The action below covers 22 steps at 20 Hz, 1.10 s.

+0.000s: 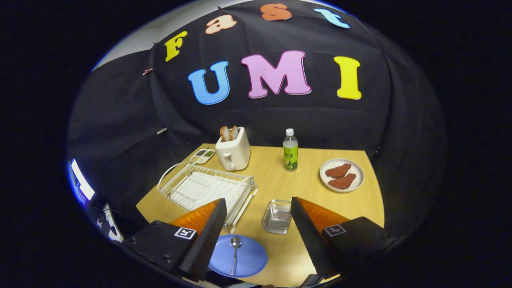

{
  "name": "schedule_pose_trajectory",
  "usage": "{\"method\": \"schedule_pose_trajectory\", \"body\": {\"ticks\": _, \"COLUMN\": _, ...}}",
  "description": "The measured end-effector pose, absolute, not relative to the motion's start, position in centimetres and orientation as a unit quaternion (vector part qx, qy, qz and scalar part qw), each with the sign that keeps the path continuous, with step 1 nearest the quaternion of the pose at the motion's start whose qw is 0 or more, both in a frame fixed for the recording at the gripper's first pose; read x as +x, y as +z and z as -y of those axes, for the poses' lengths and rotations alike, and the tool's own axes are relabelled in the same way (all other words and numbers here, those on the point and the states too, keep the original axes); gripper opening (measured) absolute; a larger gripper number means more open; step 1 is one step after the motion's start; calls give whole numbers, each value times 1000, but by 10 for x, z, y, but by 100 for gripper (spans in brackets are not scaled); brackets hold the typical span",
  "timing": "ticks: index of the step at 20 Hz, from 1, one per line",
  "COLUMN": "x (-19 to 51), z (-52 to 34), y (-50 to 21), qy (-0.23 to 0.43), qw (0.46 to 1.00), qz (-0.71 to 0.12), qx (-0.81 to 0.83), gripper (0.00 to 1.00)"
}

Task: Take the plate from the dish rack, then take the spoon from the basket and place it into the plate.

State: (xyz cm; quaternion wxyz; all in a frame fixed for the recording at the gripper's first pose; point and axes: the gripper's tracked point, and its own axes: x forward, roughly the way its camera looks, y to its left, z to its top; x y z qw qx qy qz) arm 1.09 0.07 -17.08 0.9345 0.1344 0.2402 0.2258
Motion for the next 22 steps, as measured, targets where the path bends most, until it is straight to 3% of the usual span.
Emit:
{"method": "schedule_pose_trajectory", "body": {"ticks": 12, "x": 2, "z": 126, "y": -91, "qy": 231, "qw": 960, "qz": -121, "qx": 98, "gripper": 99}}
{"method": "schedule_pose_trajectory", "body": {"ticks": 22, "x": -10, "z": 193, "y": -98, "qy": 239, "qw": 962, "qz": -87, "qx": 103, "gripper": 99}}
